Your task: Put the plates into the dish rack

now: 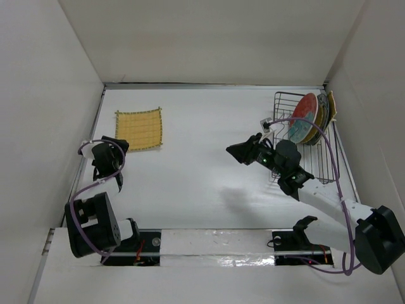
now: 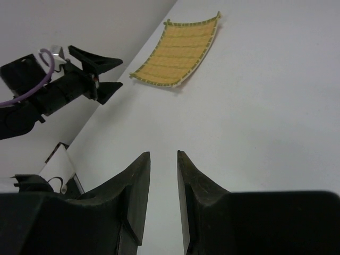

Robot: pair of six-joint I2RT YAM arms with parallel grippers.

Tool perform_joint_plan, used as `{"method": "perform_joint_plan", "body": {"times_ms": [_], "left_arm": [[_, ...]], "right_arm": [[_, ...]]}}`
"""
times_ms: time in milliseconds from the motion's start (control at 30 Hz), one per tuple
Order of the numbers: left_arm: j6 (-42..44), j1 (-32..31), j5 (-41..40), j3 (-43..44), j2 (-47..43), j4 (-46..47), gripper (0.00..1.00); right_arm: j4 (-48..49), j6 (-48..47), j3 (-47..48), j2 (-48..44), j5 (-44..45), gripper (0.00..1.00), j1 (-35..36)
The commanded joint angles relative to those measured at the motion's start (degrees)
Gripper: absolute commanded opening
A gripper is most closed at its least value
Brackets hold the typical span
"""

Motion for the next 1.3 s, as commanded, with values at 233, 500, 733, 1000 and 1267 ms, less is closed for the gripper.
{"method": "perform_joint_plan", "body": {"times_ms": [233, 500, 733, 1000, 1267], "left_arm": [[2.55, 4.62, 7.27, 6.24, 13.8, 1.73, 0.65], [2.63, 4.62, 7.1, 11.77, 22.14, 3.14, 0.63], [1.84, 4.62, 7.37, 18.37, 26.55, -1.34, 0.53], [1.66, 4.62, 6.13, 21.09, 28.4, -2.75, 0.14], [1.05, 4.62, 5.43, 14.08, 24.97, 5.23, 0.0]], "right_arm": [[5.87, 2.33, 0.0, -0.57, -7.72, 0.33, -2.1], [5.61, 2.24, -0.09, -0.13, -7.9, 0.34, -2.63], [4.91, 1.72, 0.0, -0.21, -7.63, 0.34, -3.68], [4.47, 1.72, -0.18, -1.0, -7.64, 0.34, -4.74], [4.99, 1.81, -0.27, -0.48, -7.64, 0.34, -4.74]]}}
